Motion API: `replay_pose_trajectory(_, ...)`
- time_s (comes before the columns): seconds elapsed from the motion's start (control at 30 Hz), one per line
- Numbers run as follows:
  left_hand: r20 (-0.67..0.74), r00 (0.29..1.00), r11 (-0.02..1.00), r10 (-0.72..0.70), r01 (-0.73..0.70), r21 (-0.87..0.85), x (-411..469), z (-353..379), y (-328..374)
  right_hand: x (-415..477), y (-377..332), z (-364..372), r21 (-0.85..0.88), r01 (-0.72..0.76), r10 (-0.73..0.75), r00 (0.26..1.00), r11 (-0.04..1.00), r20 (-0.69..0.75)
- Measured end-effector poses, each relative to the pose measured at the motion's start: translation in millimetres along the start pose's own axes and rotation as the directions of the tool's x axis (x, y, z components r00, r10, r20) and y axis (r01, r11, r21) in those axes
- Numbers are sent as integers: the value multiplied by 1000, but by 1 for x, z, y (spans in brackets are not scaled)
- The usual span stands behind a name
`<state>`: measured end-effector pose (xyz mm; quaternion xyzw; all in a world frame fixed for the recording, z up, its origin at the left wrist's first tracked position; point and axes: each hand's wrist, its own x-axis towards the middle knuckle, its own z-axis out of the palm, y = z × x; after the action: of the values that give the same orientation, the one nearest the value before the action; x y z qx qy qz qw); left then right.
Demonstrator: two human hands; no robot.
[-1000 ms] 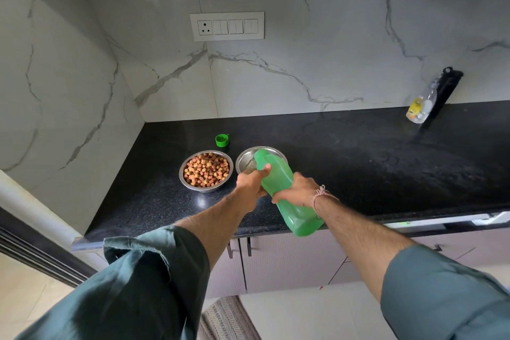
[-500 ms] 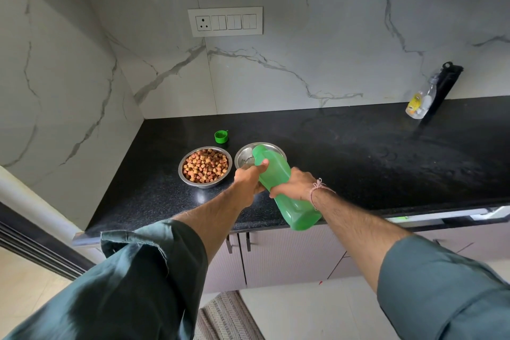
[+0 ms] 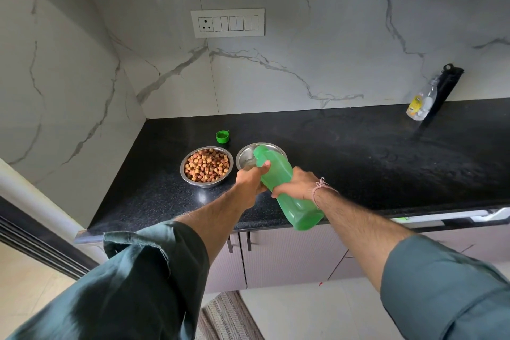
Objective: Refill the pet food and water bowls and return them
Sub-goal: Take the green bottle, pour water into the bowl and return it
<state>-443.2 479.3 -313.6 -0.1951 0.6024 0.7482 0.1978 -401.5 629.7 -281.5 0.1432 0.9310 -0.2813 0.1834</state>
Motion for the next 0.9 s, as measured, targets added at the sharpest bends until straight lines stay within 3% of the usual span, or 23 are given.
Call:
replay_pose_trajectory(0.5, 154, 988, 998, 4, 6, -68, -5, 8, -4, -4, 5, -28, -103, 31, -31, 1000, 994, -1)
replay_pose_trajectory(0.9, 162, 987, 999, -11, 18, -43, -3, 29, -7, 3, 11, -55, -196, 34, -34, 999, 980, 2)
